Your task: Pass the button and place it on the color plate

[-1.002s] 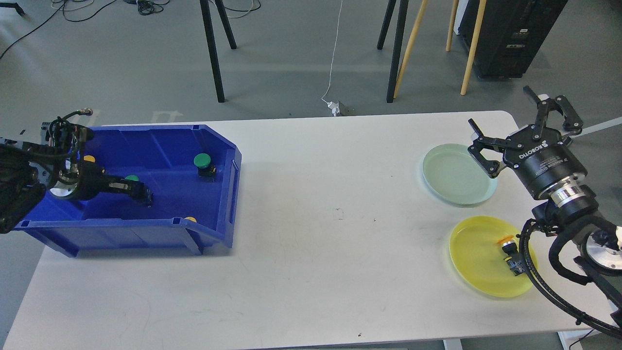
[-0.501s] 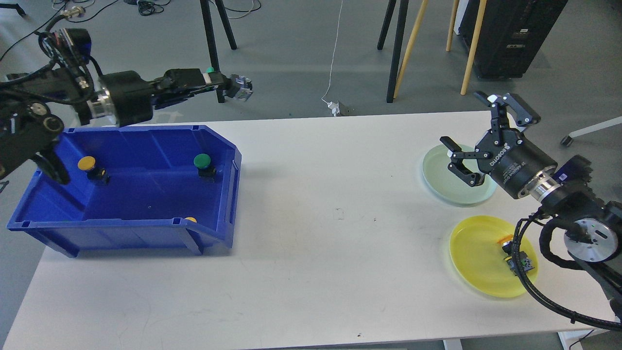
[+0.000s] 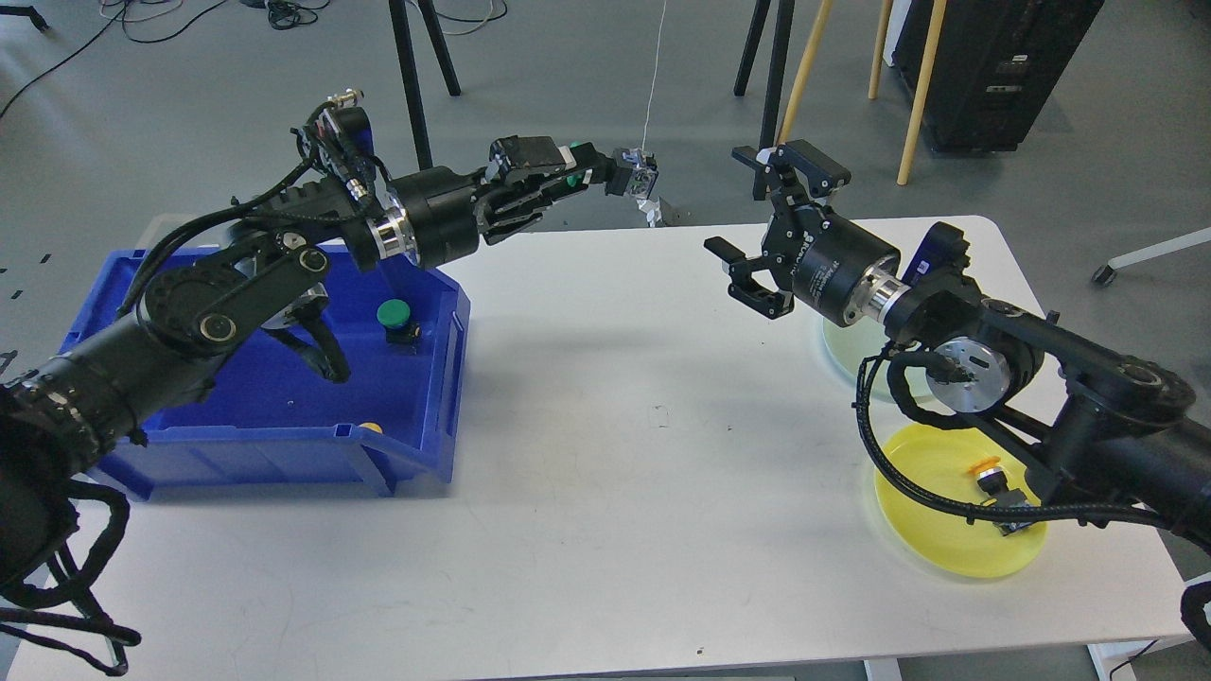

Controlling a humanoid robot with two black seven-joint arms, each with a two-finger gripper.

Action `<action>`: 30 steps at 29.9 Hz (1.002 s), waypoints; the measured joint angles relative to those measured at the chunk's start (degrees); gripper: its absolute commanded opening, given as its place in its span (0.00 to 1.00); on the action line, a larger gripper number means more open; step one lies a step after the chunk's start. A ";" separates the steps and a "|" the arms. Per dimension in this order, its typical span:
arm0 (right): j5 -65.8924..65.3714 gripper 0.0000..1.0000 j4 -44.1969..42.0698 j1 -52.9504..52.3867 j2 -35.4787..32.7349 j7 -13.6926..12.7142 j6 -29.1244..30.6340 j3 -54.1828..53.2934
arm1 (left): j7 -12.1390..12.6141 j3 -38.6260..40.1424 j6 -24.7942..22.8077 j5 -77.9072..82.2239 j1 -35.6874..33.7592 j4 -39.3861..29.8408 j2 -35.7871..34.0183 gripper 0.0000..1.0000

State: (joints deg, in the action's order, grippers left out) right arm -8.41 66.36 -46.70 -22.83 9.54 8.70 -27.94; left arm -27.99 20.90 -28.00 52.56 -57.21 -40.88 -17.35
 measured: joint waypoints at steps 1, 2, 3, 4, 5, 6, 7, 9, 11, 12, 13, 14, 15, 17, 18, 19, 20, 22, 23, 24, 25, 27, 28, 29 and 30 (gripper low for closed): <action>0.24 0.99 -0.24 -0.31 0.33 0.03 0.00 0.00 | 0.00 -0.02 0.00 0.00 0.00 0.45 0.56 0.05; 0.51 0.98 -0.41 -0.65 0.59 0.03 0.00 0.05 | 0.00 -0.08 0.00 0.00 0.00 0.74 1.05 0.05; 0.70 0.98 -0.52 -0.99 0.78 0.03 0.00 0.12 | 0.00 -0.11 0.00 0.00 0.00 0.88 1.34 0.05; 0.81 0.98 -0.58 -1.33 1.02 0.04 0.00 0.30 | 0.00 -0.12 0.00 0.00 0.00 0.97 1.57 0.05; 0.88 0.98 -0.73 -1.67 1.31 0.05 0.00 0.70 | 0.00 -0.12 0.00 0.00 0.00 1.02 1.70 0.05; 0.91 0.98 -1.04 -2.15 1.65 0.05 0.01 1.37 | 0.00 -0.11 0.00 0.00 0.00 1.05 1.79 0.05; 0.92 0.98 -1.41 -2.74 1.92 0.05 0.03 2.09 | 0.00 -0.09 0.00 0.00 0.00 1.06 1.84 0.05; 0.99 0.98 -2.42 -3.71 2.50 0.05 0.06 3.78 | 0.00 0.02 0.00 -0.03 -0.01 1.08 1.86 0.05; 1.02 0.98 -3.58 -4.53 3.61 0.05 0.09 4.71 | 0.00 0.06 0.00 -0.06 -0.12 1.08 1.88 0.05; 1.03 0.97 -4.20 -4.90 4.35 0.05 0.09 4.93 | 0.00 0.09 0.00 -0.07 -0.22 1.08 1.88 0.05; 1.05 0.97 -4.79 -5.17 5.01 0.05 0.10 5.05 | 0.00 0.10 0.00 -0.08 -0.30 1.07 1.89 0.05; 1.08 0.97 -5.42 -5.42 5.61 0.05 0.09 5.09 | 0.00 0.11 0.00 -0.08 -0.31 1.07 1.89 0.05; 1.10 0.96 -6.10 -5.69 6.27 0.05 0.09 5.09 | 0.00 0.11 0.00 -0.09 -0.32 1.05 1.89 0.05; 1.11 0.95 -7.09 -6.04 7.47 0.05 0.05 4.93 | 0.00 0.11 0.00 -0.11 -0.41 1.00 1.89 0.05; 1.11 0.93 -7.58 -6.16 8.09 0.05 0.03 4.73 | 0.00 0.11 0.00 -0.12 -0.44 0.98 1.89 0.05; 1.11 0.91 -8.00 -6.24 8.59 0.06 0.02 4.59 | 0.00 0.11 0.00 -0.12 -0.47 0.92 1.89 0.05; 1.11 0.89 -8.35 -6.33 8.97 0.08 0.01 4.48 | 0.00 0.11 0.00 -0.12 -0.49 0.91 1.85 0.05; 1.12 0.82 -9.11 -6.63 9.78 0.18 0.01 4.33 | 0.00 0.11 0.00 -0.12 -0.50 0.90 1.82 0.05; 1.11 0.78 -9.31 -6.68 10.02 0.21 0.01 4.33 | 0.00 0.11 0.00 -0.12 -0.49 0.90 1.81 0.05; 1.12 0.73 -9.48 -6.69 10.20 0.28 -0.01 4.32 | 0.00 0.11 -0.01 -0.12 -0.50 0.90 1.80 0.05; 1.11 0.68 -9.60 -6.71 10.30 0.33 -0.04 4.31 | 0.00 0.11 0.00 -0.12 -0.50 0.90 1.78 0.05; 1.12 0.59 -9.71 -6.77 10.39 0.39 -0.08 4.16 | 0.00 0.11 -0.01 -0.13 -0.52 0.89 1.72 0.05; 1.12 0.55 -9.73 -6.80 10.41 0.43 -0.11 3.97 | 0.00 0.11 0.00 -0.14 -0.53 0.89 1.72 0.05; 1.12 0.50 -9.74 -6.83 10.42 0.45 -0.15 3.78 | 0.00 0.11 -0.01 -0.16 -0.53 0.89 1.70 0.05; 1.12 0.47 -9.75 -6.89 10.42 0.46 -0.25 3.62 | 0.00 0.11 -0.01 -0.16 -0.53 0.89 1.66 0.05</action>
State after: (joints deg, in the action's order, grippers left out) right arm -7.29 56.61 -53.58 -12.40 10.00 8.45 -24.32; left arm -28.00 21.01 -28.00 52.40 -57.75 -39.99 -15.69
